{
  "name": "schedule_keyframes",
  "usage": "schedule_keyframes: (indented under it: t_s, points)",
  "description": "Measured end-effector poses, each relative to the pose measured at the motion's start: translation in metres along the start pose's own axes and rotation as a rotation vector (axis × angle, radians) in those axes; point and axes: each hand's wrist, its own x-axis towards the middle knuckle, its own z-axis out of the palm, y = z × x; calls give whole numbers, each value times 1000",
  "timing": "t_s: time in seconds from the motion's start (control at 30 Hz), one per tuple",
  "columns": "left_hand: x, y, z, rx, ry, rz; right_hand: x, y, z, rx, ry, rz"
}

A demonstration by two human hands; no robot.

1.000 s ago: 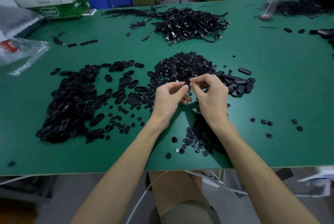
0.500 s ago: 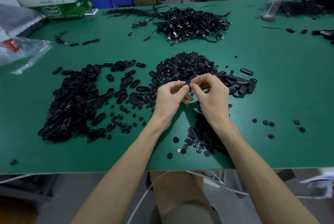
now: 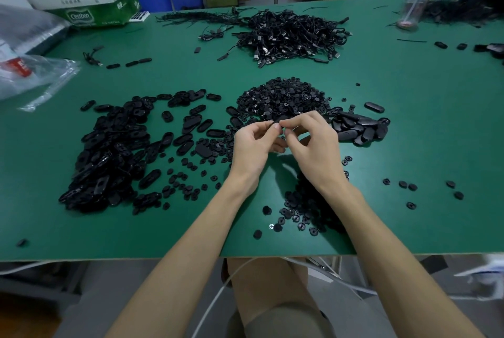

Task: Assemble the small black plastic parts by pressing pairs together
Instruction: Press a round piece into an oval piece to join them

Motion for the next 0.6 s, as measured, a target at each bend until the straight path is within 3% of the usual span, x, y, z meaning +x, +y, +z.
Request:
schedule_keyframes:
  t_s: [0.37, 0.6]
  points:
    - [-4, 4, 4, 66, -87, 48, 1, 2, -5, 120, 75, 134]
    - [-6, 8, 4, 60, -102, 56, 1, 1, -7, 140, 108, 116]
